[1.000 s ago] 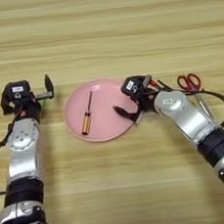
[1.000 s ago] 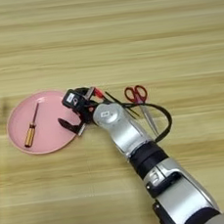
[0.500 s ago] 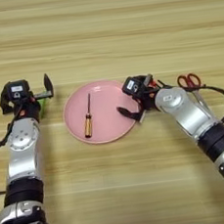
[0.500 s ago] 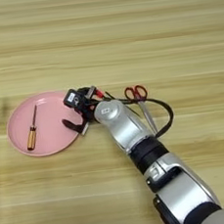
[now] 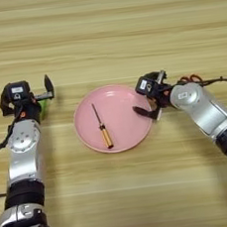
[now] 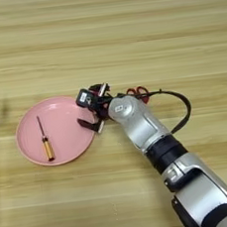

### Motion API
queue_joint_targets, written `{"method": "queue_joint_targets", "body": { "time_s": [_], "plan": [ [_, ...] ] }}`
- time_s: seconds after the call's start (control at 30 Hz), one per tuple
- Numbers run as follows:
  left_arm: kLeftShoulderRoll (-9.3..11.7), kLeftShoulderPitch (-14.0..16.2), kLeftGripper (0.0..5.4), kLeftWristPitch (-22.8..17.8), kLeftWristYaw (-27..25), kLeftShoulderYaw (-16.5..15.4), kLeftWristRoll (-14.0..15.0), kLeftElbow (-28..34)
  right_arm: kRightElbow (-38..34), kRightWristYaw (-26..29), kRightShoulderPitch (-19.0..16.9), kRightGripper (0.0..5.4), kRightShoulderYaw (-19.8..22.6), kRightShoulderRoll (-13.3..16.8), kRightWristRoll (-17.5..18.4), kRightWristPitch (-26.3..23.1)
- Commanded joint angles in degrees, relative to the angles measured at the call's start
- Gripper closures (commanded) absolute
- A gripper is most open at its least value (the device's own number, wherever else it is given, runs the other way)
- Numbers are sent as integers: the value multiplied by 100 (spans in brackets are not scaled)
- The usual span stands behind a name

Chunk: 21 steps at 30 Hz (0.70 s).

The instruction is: Move the objects on the table

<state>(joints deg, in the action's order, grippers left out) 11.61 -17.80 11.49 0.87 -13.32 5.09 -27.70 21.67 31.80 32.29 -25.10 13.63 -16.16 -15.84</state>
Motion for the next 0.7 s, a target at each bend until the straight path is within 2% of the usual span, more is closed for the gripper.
{"method": "queue_joint_targets", "body": {
  "time_s": [0.03, 0.17, 0.5, 0.7],
  "plan": [
    [-33, 1, 0, -111, 17, -11, 33, -8, -14, 173, -312, 3, -82, 248, -137, -269],
    [-34, 1, 0, -112, 15, -6, 30, -6, -155, 181, -397, 3, -15, 295, -84, -313],
    [-9, 13, 0, -107, -84, 92, -22, -36, -1299, -37, -818, 3, 858, -49, 802, -499],
    [-3, 3, 0, -98, -97, 95, -8, -64, -1725, -202, -1034, 3, 1278, -88, 1156, -571]
  ]
}}
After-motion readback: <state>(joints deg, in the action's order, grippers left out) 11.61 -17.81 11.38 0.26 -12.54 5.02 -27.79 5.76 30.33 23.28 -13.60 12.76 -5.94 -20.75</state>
